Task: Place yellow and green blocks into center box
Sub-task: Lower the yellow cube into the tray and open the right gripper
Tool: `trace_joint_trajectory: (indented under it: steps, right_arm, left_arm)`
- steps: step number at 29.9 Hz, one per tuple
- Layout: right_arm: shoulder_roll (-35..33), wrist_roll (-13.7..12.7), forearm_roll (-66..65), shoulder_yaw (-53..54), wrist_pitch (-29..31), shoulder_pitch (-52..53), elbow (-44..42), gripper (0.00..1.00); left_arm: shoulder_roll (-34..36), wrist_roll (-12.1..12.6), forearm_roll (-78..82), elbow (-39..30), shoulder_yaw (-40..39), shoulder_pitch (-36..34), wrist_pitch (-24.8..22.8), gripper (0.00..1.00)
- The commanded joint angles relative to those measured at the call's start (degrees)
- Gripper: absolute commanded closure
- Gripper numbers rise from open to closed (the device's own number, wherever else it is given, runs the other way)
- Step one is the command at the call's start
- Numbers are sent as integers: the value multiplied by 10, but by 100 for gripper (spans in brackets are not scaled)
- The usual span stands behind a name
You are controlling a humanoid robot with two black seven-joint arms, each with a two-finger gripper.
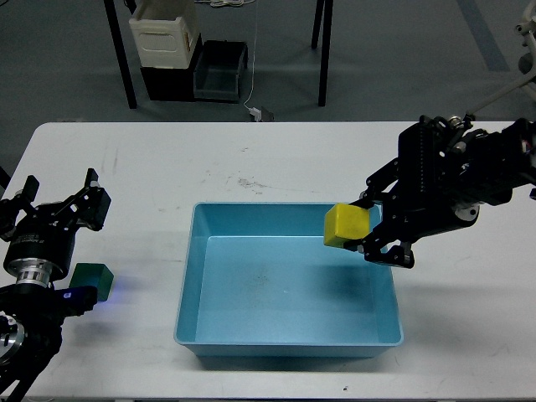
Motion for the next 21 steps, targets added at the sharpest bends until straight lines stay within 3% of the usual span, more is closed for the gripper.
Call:
trace_joint_trajectory:
  steps: [1, 7, 12, 17, 21]
  right_arm:
    - [38, 0, 0, -38, 0, -3, -34, 93]
    - [91, 0, 0, -76, 0, -36, -100, 81]
    - [144, 0, 0, -60, 0, -72, -174, 81]
    - [154, 0, 0, -19, -1, -100, -183, 81]
    - [166, 0, 0, 6, -1, -123, -184, 72]
  left_arm:
    - [0, 0, -1, 0, 0, 2, 0, 0]
    - [-1, -1, -1, 0, -1, 3, 0, 0]
    - [-1, -1, 0, 0, -1, 2, 0, 0]
    - [-1, -1, 0, 2, -1, 1, 0, 0]
    - [-1, -1, 0, 4, -1, 1, 0, 0]
